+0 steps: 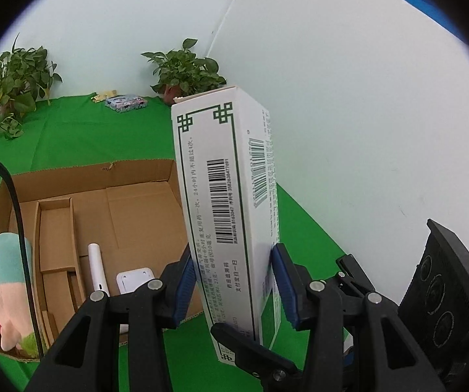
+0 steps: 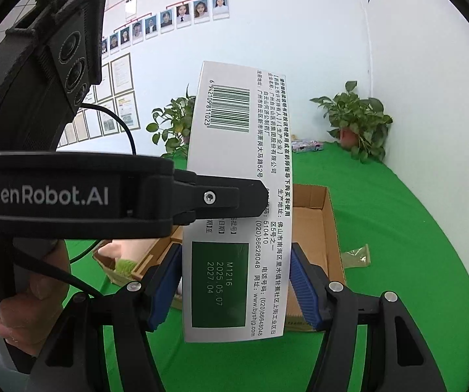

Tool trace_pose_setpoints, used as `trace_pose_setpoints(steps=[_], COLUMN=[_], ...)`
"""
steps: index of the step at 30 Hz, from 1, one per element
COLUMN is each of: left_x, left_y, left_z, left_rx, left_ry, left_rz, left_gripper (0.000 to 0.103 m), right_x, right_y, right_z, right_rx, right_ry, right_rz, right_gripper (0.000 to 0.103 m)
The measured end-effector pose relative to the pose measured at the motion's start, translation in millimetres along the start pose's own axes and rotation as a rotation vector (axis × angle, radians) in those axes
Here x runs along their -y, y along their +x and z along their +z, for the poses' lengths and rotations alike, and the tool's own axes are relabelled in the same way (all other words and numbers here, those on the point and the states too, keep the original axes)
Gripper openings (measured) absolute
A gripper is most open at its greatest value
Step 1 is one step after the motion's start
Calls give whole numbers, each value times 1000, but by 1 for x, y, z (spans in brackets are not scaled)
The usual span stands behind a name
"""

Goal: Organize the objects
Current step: 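Lift the barcode box with both grippers and carry it over the box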

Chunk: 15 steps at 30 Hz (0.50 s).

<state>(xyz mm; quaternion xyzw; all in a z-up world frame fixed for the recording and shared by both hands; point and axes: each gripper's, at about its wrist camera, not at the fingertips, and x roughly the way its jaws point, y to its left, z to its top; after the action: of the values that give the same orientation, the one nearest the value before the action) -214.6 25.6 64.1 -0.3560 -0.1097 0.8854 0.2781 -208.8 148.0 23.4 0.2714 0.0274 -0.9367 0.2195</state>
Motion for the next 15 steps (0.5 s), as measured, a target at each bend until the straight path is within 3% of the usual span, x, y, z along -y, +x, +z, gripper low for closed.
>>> trace_pose_setpoints(steps=[7,15], left_x=[-42,-75], left_y=[55,121], left_z=[18,2], left_rx=[-120,-262], left_ry=[-83,-174], left_rz=[-7,-19], left_gripper=[44,44], right_x=[24,45], right_y=[55,112], right_z=[26,4], right_rx=[-140,-286], right_ry=[72,160], right_rz=[40,64], right_gripper=[61,61])
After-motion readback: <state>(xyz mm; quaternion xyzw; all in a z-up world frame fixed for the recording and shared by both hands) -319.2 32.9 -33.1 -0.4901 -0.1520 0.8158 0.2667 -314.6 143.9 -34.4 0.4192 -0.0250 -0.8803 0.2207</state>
